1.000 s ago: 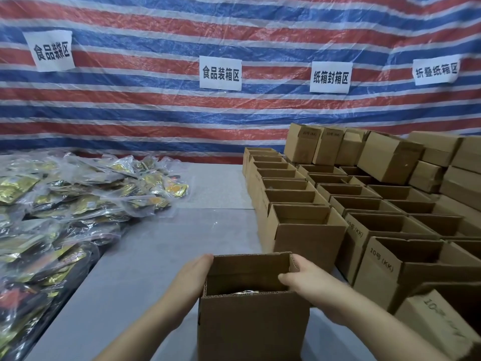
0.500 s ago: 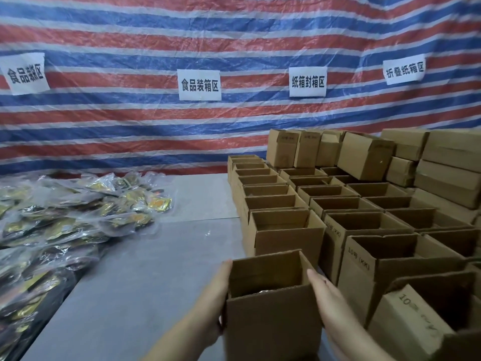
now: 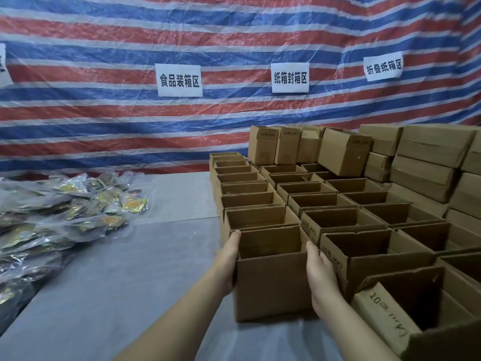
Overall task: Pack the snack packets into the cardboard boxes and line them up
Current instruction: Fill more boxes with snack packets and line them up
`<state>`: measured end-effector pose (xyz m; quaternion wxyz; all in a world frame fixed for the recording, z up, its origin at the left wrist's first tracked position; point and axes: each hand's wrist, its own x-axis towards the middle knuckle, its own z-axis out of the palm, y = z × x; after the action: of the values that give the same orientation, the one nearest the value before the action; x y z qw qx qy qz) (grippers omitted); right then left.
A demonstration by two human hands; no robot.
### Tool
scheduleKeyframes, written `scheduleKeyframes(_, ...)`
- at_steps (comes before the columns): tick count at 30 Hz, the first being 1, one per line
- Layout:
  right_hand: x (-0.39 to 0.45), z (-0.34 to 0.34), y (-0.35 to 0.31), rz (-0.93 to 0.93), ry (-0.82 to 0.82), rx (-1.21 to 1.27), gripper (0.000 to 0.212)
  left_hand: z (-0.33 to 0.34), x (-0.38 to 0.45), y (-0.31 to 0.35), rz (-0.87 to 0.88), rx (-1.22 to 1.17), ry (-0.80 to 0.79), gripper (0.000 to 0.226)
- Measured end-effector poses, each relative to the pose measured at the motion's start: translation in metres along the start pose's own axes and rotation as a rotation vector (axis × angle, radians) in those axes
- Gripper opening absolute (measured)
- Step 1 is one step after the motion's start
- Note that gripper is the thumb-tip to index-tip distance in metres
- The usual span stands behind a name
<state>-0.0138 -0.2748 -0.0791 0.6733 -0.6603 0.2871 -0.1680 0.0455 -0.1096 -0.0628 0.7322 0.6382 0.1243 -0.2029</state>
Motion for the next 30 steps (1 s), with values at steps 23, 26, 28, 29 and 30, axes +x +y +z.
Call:
scheduleKeyframes(23,-0.024,0.001,-0.038,-0.364,0.178,-0.242,0.049,0.000,-0.001,0.009,0.226,0.153,0.228,0.088)
scheduleKeyframes(26,-0.023,0.004,-0.055,-0.498,0.125,-0.338,0.041,-0.003,0.002,0.016,0.435,0.257,0.353,0.074)
scheduleKeyframes(28,-0.013,0.008,-0.065,-0.519,0.075,-0.371,0.035,-0.002,0.004,0.024,0.643,0.497,0.434,0.065)
scheduleKeyframes(29,-0.004,0.009,-0.072,-0.526,0.062,-0.382,0.033,0.002,0.007,0.030,0.749,0.615,0.462,0.060)
scheduleKeyframes(30,0.008,0.009,-0.081,-0.528,0.057,-0.391,0.031,0.009,0.011,0.037,0.838,0.699,0.465,0.057)
